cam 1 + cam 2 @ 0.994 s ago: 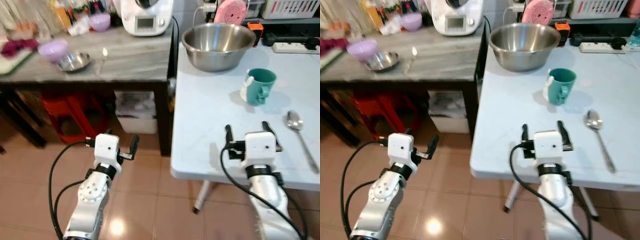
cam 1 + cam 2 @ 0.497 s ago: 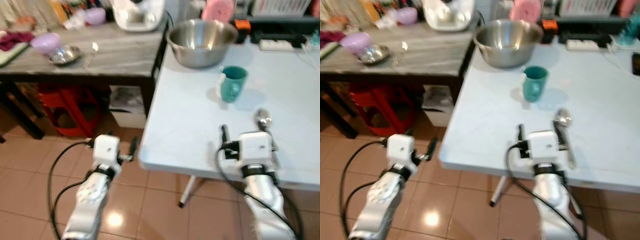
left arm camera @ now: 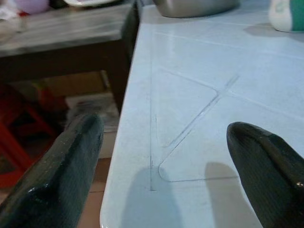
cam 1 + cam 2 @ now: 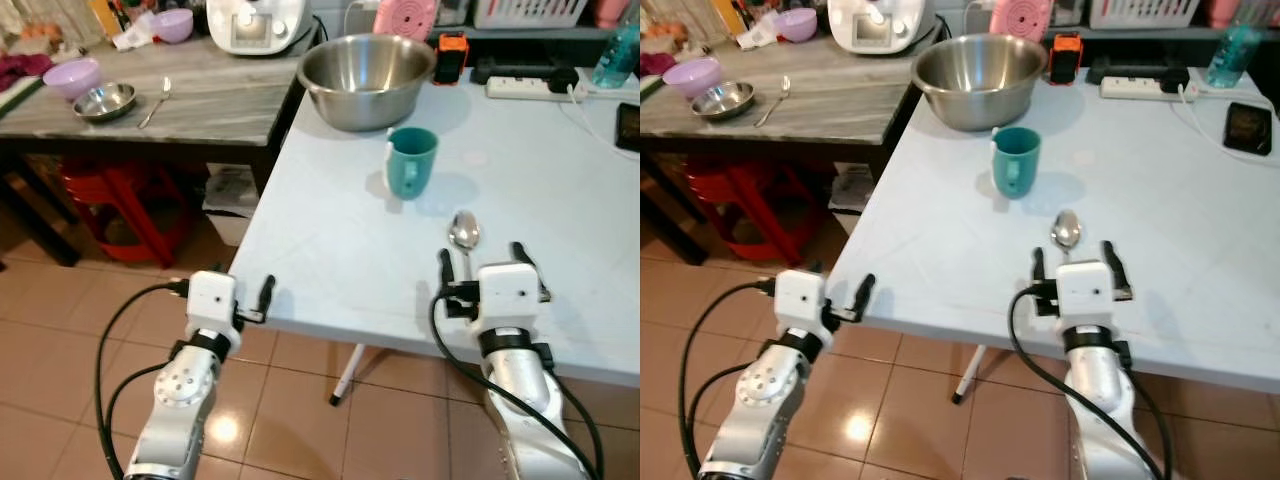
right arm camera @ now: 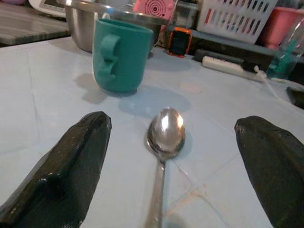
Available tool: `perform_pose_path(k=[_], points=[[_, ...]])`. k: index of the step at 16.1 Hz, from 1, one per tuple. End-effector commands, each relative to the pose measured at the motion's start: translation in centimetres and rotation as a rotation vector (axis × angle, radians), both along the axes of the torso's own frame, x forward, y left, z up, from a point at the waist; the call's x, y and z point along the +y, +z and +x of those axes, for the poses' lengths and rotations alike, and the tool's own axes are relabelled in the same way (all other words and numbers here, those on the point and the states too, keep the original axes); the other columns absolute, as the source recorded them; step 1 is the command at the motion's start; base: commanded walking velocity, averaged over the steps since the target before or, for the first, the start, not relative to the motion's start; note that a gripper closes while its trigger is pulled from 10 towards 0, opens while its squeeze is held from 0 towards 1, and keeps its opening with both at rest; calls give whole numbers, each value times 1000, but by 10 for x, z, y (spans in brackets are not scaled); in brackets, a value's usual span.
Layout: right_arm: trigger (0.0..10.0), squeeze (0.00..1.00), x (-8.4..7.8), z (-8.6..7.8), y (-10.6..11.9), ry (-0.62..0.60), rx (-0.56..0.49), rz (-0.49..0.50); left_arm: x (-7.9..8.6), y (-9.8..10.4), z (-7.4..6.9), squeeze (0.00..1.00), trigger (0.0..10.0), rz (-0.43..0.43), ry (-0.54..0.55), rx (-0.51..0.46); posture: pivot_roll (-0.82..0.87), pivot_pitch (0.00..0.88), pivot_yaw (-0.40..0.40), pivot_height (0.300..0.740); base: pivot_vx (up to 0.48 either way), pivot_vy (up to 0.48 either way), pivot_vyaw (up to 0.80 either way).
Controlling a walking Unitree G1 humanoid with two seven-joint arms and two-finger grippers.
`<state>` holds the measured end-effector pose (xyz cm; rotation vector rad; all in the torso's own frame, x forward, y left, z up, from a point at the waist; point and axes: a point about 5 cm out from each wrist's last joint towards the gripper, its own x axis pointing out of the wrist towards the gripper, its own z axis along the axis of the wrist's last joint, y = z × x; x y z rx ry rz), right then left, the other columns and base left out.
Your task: Setting the table
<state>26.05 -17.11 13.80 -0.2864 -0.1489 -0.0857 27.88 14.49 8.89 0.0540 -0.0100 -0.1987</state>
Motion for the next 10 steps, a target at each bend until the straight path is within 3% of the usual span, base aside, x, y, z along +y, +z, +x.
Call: perform_pose_path(k=[1,4,5,7,8,10], points=[[10000,0,-3,1,0,-14,5,8,0,-3,-1,0,10000,11,5,15,-151,117,112,740,0,0,0],[10000,0,-5,1,-1,-33,14,26,-3,-4,-2,0,10000,0,-10,20,-154,117,109,740,0,0,0],[10000,0,-8,2,-2,-49,24,60,-7,-3,-5,0,10000,-28,-81,11,-156,118,107,740,0,0,0],[10000,0,-11,5,-1,-62,32,88,-19,4,-12,0,10000,1,-235,-48,-156,121,103,740,0,0,0],[10000,0,-13,8,-1,-67,39,117,-24,7,-15,0,10000,-37,-297,-59,-156,121,101,740,0,0,0],[10000,0,-14,12,1,-70,43,150,-26,10,-17,0,10000,-63,-350,-55,-158,123,98,740,0,0,0]])
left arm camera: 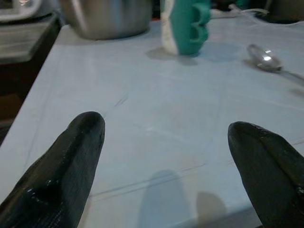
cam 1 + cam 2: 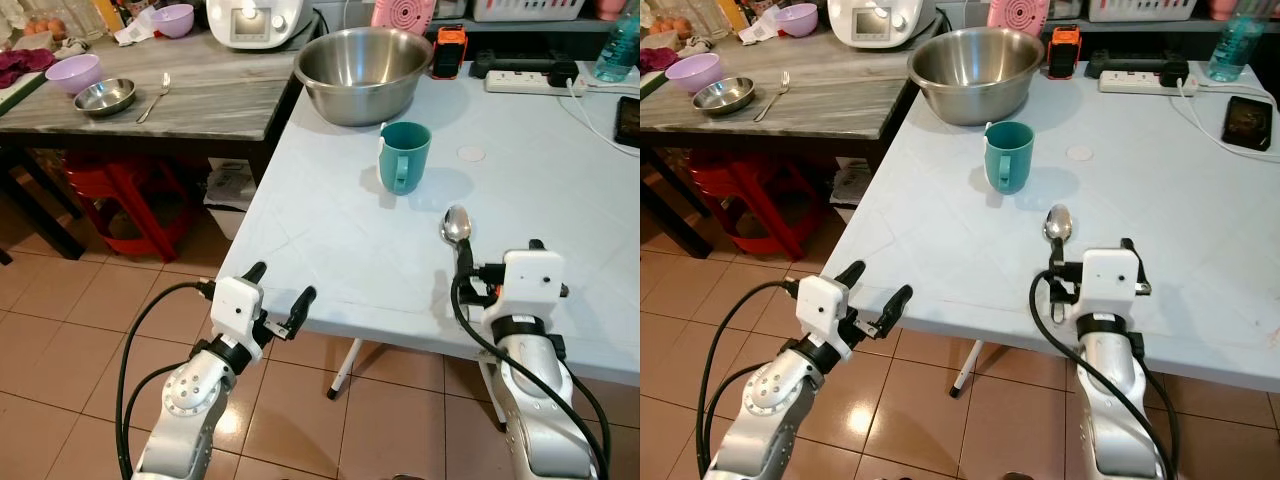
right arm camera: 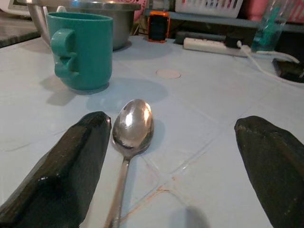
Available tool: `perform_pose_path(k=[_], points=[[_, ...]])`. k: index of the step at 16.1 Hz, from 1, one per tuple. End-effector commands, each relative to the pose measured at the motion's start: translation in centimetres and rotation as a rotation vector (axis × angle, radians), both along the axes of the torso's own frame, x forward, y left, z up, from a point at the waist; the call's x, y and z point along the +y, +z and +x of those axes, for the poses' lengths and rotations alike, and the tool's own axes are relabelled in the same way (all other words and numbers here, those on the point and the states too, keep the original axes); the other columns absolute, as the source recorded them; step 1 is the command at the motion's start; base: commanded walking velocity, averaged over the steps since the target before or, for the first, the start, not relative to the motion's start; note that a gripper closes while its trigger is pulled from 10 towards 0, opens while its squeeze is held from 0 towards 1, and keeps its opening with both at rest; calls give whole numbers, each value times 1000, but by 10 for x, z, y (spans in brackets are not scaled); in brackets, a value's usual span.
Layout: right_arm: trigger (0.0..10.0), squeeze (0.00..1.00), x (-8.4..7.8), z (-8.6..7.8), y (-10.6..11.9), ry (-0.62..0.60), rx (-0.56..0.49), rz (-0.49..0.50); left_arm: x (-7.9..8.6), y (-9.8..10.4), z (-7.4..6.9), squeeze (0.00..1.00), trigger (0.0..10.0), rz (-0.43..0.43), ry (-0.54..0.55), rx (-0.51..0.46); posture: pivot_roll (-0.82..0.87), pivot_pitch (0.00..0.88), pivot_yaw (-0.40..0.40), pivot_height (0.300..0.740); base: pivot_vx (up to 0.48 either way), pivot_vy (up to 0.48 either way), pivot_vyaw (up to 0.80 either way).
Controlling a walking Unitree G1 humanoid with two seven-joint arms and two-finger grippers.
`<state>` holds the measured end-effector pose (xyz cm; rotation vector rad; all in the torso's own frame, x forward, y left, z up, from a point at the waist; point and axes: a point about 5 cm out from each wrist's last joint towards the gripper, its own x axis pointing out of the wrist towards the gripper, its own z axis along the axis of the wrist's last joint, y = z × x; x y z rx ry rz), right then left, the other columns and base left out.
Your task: Setting the table
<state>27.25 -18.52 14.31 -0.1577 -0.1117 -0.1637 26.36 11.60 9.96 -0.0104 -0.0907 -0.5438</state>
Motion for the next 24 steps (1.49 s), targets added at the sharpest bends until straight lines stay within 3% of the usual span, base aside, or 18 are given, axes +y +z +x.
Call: perform_pose_path(k=[1,5,7,11,18,19,20,21,24], points=[[10000,0,-2,4,-3,-3,30,31,1,0,-4,0,10000,15,-64,4,-159,125,94,740,0,0,0],[10000,0,-8,14,-3,-17,56,127,2,2,-4,0,10000,75,-131,-20,-158,126,88,740,0,0,0],[10000,0,-5,20,-5,-5,77,190,-1,1,-2,0,10000,124,-186,-40,-158,126,88,740,0,0,0],[10000,0,4,28,-7,21,122,269,-3,1,-1,0,10000,130,-198,-40,-155,130,96,740,0,0,0],[10000,0,16,31,-22,37,228,277,3,-3,-4,0,10000,123,-176,-12,-148,134,103,740,0,0,0],[8235,0,15,33,-23,34,249,263,4,-4,-5,0,10000,124,-174,-10,-145,134,105,740,0,0,0],[4588,0,15,34,-24,35,259,263,4,-5,-5,0,10000,124,-174,-9,-145,134,105,740,0,0,0],[0,0,14,35,-24,35,259,262,4,-5,-5,0,10000,125,-174,-9,-142,135,107,740,0,0,0],[0,0,7,40,-20,22,270,226,6,-6,-6,0,10000,128,-176,-2,-143,140,111,740,0,0,0]])
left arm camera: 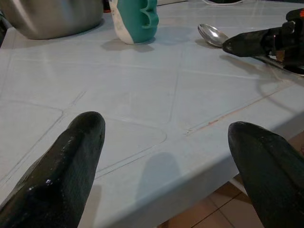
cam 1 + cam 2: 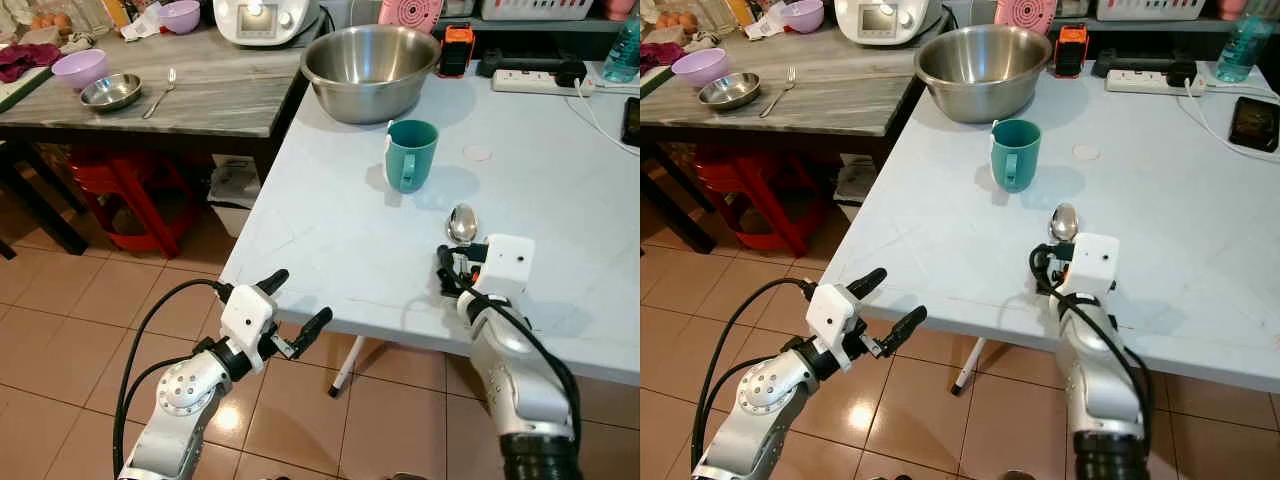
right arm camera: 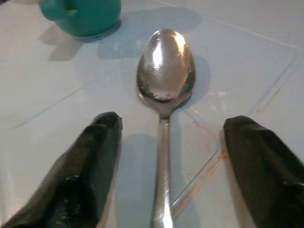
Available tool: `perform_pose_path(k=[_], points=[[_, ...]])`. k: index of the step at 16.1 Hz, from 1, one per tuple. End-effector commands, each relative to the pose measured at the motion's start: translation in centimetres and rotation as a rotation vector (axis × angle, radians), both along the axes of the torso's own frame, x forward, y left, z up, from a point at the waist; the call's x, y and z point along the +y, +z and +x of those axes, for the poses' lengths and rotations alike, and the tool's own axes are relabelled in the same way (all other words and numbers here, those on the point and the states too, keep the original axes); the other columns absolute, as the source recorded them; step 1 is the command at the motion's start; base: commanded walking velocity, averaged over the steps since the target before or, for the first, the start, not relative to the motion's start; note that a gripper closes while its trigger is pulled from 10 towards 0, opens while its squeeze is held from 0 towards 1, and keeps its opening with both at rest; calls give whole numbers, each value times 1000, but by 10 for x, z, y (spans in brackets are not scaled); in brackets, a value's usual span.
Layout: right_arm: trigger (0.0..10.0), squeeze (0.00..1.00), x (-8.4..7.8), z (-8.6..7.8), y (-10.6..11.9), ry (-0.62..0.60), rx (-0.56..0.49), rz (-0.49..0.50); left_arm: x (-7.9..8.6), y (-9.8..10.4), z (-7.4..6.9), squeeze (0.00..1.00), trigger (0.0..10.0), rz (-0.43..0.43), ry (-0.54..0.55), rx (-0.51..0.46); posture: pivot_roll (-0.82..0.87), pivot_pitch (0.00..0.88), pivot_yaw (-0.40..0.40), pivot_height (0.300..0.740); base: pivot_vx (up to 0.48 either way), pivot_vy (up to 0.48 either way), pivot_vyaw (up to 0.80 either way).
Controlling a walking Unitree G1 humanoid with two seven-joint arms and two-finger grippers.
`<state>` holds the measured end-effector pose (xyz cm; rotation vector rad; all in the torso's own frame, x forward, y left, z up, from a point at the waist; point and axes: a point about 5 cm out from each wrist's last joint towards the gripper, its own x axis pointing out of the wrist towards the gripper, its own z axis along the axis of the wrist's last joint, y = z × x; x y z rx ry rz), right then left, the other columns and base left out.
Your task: Setting the table
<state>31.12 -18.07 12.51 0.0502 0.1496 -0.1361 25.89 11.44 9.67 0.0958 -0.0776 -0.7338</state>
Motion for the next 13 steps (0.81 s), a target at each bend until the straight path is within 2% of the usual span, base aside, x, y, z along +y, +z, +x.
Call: perform_pose_path(k=[1,3,8,13], points=[[0,0,-1,3,-2,0,36,-12,7,-4,-2,0,10000,19,8,16,-143,141,112,740,0,0,0],[0,0,-3,3,-6,12,73,-26,7,-4,-2,0,10000,20,4,14,-142,142,114,740,0,0,0],[0,0,11,5,-8,77,100,7,5,-3,-2,0,10000,17,-4,12,-145,142,117,740,0,0,0],[0,0,16,5,-12,121,134,23,1,2,-1,0,10000,-9,-44,-9,-144,140,117,740,0,0,0]])
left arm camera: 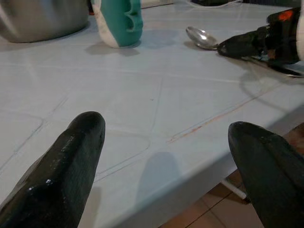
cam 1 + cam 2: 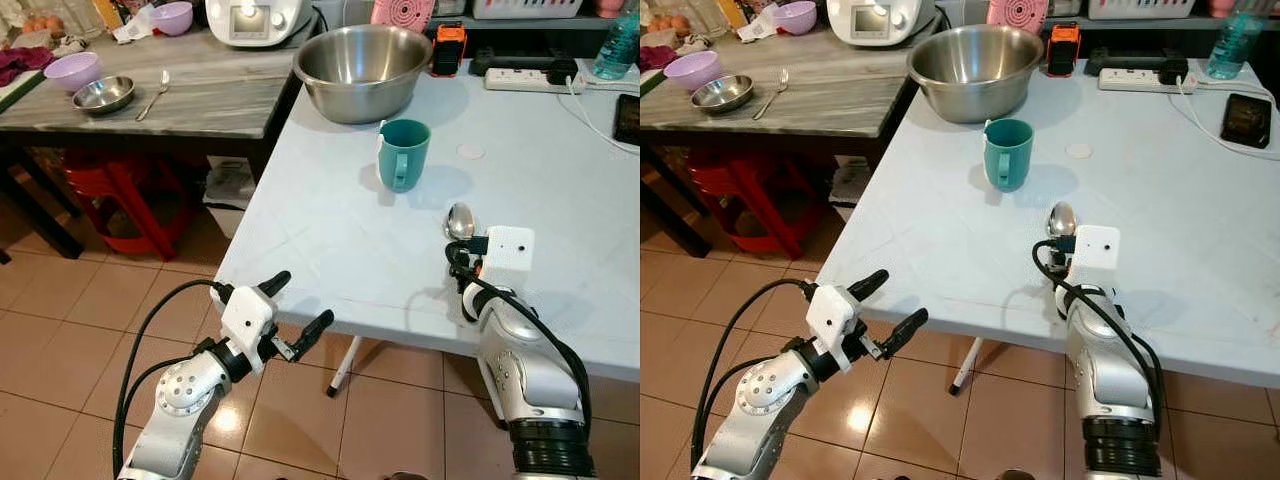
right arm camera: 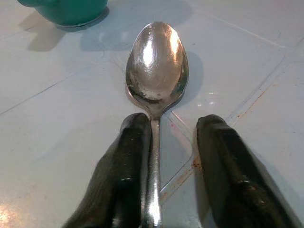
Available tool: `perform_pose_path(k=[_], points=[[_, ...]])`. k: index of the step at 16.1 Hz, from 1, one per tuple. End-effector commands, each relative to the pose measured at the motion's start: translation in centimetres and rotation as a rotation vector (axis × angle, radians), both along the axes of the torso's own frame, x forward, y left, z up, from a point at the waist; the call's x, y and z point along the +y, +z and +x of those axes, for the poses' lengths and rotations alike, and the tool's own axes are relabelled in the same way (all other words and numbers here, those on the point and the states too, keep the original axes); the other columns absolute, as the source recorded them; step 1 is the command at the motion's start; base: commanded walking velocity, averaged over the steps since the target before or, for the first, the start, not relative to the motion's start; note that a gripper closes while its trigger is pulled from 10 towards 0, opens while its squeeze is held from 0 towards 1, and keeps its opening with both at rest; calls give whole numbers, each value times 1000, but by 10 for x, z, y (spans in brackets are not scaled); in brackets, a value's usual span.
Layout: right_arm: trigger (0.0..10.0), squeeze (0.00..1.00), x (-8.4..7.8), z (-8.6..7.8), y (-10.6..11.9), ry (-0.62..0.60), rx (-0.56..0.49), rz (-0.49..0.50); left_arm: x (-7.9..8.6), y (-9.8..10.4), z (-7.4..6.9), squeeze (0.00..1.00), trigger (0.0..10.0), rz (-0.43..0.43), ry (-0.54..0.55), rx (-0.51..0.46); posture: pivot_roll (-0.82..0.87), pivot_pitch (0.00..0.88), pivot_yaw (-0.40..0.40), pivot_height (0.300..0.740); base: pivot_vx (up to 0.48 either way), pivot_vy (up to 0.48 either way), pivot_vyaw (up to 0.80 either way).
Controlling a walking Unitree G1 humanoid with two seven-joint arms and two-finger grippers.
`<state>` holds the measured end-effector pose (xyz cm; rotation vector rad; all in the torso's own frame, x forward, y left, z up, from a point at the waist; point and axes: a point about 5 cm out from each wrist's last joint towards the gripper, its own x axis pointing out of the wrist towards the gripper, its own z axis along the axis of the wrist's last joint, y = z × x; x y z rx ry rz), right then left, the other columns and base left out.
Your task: Setting the table
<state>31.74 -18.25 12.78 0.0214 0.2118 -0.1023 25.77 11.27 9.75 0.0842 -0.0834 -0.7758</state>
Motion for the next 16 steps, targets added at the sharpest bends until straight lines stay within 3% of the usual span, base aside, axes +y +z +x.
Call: perform_pose_path(k=[1,11,16], points=[[0,0,19,-1,-15,89,80,45,3,2,1,0,10000,15,-12,-11,-145,139,115,740,0,0,0],[0,0,22,-8,-28,89,130,56,4,3,5,0,10000,38,-20,-8,-146,138,119,740,0,0,0],[0,0,24,-6,-17,82,64,82,4,6,7,0,10000,31,-21,-18,-146,135,118,740,0,0,0]])
